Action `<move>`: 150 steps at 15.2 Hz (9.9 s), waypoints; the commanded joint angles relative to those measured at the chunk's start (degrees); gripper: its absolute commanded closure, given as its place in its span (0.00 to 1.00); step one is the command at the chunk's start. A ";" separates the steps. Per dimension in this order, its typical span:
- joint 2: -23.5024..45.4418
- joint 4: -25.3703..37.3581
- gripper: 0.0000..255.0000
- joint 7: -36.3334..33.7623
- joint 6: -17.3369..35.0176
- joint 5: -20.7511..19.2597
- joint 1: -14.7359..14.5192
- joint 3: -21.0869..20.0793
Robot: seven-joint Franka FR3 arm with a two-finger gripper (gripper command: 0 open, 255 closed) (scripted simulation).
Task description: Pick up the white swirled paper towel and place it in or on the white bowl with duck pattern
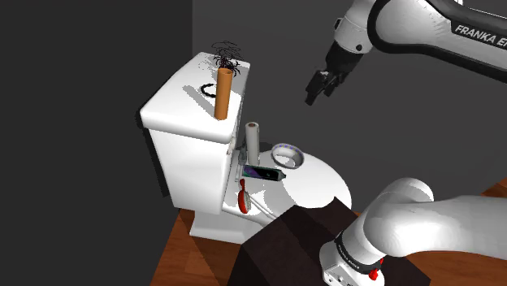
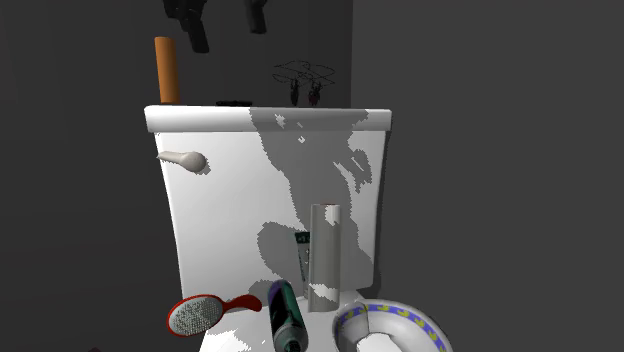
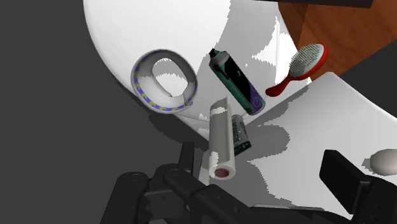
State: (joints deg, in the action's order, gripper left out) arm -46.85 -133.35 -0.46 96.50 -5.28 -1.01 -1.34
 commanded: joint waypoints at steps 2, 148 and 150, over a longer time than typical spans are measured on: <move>1.39 -0.56 0.00 -0.31 1.77 0.10 0.11 0.14; 32.23 1.25 0.00 14.33 26.69 3.43 9.67 14.84; 32.23 1.25 0.00 14.33 26.69 3.43 9.67 14.84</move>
